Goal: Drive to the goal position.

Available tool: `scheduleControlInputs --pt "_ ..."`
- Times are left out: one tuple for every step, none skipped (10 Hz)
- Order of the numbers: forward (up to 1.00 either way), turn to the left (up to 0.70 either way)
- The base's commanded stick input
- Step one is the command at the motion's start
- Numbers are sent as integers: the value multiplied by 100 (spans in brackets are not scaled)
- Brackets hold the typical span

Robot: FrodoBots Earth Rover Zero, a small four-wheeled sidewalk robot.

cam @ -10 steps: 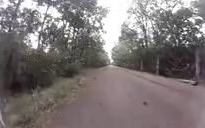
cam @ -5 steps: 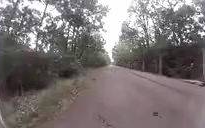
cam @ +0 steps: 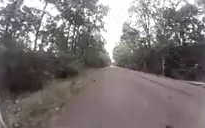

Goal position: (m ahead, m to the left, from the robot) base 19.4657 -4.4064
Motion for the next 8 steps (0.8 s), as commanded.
scheduleControlInputs --pt "70 0" --pt "70 0" --pt "70 0" --pt "70 0" --pt "70 0" --pt "70 0" --pt "70 0" --pt "70 0"
